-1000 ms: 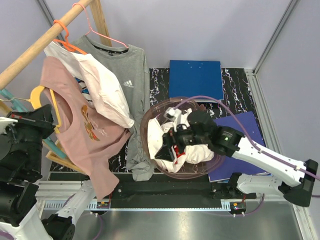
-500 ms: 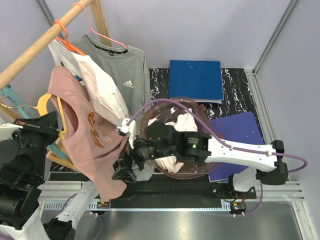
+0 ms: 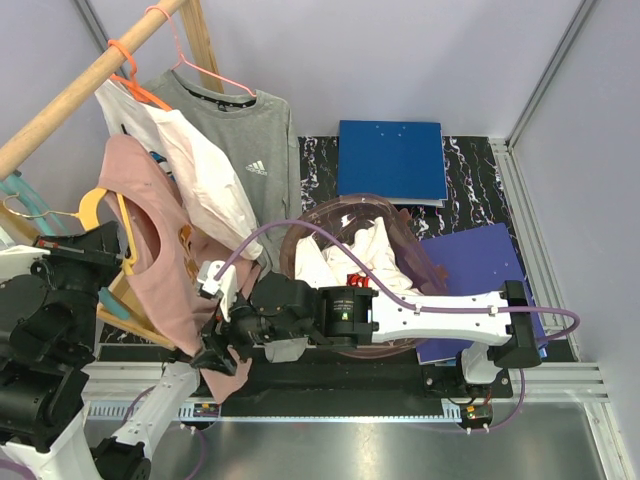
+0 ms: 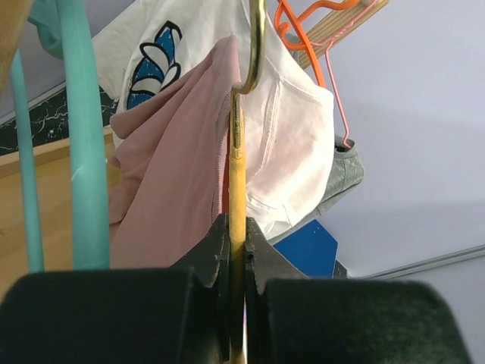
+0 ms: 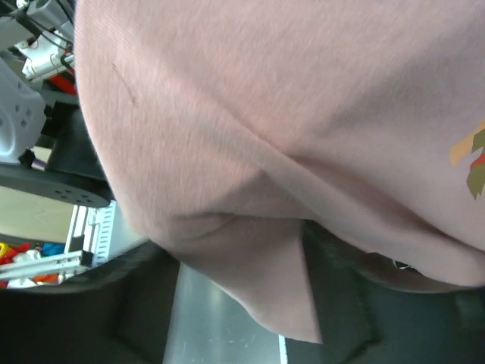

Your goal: Remove the t-shirt from the hanger

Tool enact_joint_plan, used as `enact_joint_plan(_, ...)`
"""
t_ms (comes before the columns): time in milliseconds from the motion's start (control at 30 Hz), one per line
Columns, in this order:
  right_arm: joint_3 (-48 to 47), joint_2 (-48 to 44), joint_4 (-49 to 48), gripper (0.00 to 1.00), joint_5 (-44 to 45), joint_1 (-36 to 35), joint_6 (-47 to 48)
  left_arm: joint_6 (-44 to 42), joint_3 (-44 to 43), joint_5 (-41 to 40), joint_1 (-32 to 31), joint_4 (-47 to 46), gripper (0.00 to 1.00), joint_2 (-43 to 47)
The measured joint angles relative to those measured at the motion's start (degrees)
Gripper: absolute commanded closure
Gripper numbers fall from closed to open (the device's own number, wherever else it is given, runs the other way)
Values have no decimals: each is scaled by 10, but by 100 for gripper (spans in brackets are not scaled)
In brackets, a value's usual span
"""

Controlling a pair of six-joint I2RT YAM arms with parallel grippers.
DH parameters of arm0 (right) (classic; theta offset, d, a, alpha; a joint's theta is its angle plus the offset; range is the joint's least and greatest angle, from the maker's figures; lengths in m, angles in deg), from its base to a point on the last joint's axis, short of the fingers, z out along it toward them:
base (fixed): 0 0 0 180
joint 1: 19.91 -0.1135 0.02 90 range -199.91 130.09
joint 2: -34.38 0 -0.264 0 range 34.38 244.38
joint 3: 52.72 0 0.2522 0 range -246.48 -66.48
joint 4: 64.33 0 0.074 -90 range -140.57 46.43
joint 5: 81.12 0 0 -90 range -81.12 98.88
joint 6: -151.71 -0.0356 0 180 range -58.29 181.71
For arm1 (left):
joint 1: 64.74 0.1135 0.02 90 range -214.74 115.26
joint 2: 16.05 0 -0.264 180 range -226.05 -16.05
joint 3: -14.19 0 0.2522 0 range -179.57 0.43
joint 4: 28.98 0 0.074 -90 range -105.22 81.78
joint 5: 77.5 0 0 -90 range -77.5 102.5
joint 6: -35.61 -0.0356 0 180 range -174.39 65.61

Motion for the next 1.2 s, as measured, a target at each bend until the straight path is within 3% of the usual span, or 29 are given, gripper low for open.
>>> enact_joint_plan(33, 0, 1, -4, 58, 6, 0, 0, 3, 5, 0, 0, -3, 100, 2)
enact_joint_plan(100, 0, 3, -11, 67, 16, 0, 0, 7, 12, 0, 0, -4, 100, 4)
enact_joint_plan(233, 2, 3, -22, 100, 19, 0, -5, 10, 22, -6, 0, -7, 100, 3)
enact_joint_plan(433, 56, -19, -34, 100, 29, -5, -24, 1, 42, -33, 0, -21, 100, 3)
enact_joint_plan(733, 198, -152, -51, 100, 52, -54, -45, -12, 60, -59, 0, -51, 100, -2)
enact_joint_plan(1200, 460, -264, -250, 100, 27, -75, -59, 0, 71, -43, -3, -35, 100, -14)
